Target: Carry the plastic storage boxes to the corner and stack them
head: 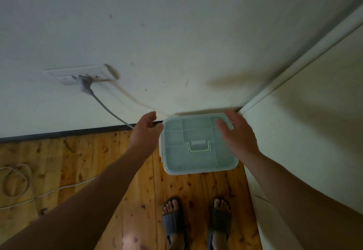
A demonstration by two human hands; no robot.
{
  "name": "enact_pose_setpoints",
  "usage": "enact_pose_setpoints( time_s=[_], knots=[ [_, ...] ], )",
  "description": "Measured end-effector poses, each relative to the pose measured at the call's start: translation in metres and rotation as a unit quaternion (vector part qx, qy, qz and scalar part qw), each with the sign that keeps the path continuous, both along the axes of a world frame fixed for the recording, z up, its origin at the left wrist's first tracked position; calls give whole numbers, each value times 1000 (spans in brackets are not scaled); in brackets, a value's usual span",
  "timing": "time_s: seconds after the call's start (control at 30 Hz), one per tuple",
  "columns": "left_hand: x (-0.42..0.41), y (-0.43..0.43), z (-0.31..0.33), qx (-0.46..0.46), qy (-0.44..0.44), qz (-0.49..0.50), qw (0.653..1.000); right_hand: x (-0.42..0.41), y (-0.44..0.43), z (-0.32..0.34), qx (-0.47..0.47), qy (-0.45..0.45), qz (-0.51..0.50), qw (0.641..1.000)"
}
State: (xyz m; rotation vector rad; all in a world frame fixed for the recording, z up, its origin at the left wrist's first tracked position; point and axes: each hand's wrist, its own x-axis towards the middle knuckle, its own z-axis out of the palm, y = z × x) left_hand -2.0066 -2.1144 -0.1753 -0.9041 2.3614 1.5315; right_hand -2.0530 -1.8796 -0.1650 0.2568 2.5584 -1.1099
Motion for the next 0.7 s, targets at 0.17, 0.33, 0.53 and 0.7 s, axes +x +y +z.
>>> enact_pose_setpoints(
  time_s=[0.17, 0.33, 0.53, 0.7],
  knots=[
    [16, -2, 35, 9, 9, -17, 1000, 19, -6, 36, 23, 23, 16, 999],
    [21, -6, 77, -25, 21, -56, 998, 33, -14, 70, 0, 24, 12, 1000],
    [29, 6, 125, -13, 42, -47, 998, 48, -7, 112, -1, 42, 21, 999],
    [50, 21, 170, -30, 73, -66, 995, 63, 8, 156, 10, 82, 36, 996]
  ],
)
